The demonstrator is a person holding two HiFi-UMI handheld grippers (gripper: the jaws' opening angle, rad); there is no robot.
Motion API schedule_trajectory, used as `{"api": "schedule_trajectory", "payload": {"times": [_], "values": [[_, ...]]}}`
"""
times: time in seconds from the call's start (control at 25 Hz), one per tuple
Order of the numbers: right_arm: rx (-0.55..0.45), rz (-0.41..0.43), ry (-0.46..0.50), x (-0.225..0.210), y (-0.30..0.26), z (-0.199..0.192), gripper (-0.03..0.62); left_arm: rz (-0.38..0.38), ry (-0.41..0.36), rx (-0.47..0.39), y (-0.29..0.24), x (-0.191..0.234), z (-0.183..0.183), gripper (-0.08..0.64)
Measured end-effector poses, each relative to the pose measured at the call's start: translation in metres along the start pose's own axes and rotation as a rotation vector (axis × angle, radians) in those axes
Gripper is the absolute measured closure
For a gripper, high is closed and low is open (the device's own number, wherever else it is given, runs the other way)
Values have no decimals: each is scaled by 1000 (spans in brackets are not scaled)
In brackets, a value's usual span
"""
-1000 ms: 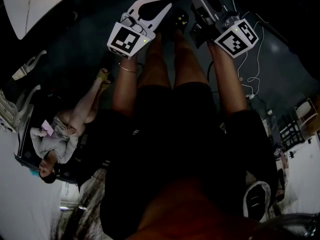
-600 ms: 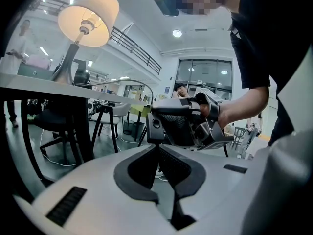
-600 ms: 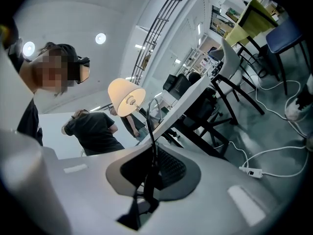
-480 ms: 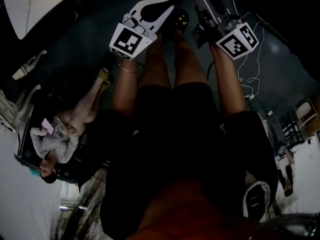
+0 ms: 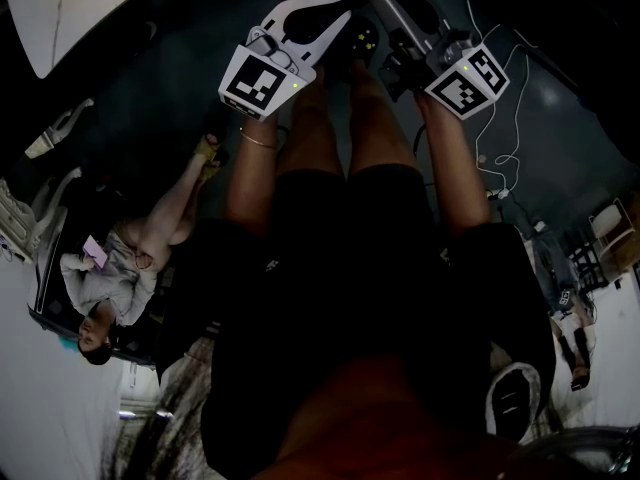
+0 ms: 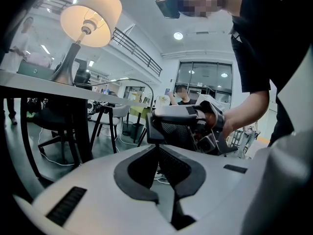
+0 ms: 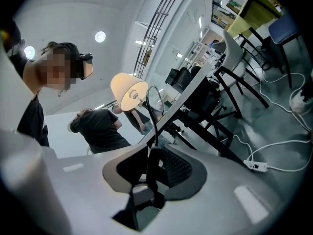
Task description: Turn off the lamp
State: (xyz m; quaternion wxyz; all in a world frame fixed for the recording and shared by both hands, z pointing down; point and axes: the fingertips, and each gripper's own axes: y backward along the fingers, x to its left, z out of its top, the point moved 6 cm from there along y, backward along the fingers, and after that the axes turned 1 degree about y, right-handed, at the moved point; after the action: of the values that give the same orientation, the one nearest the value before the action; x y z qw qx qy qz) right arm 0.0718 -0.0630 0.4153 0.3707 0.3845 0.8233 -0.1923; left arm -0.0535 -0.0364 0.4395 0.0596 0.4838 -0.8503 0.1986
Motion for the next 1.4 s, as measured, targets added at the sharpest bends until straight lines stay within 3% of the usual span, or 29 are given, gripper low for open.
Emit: {"api": "schedule_trajectory", "payload": {"times": [0.28,0.76,1.4], "values": [[-2,18,-6,1,0,0,523,-1,29,-9,-1,-1,1,537],[-1,40,-40,0,-1,-3,520,-10,-8,3,-1,-2,4,538],[-3,39,-83,-3,-1,-9,517,0,4,15,-1,-2,-3,537]]}}
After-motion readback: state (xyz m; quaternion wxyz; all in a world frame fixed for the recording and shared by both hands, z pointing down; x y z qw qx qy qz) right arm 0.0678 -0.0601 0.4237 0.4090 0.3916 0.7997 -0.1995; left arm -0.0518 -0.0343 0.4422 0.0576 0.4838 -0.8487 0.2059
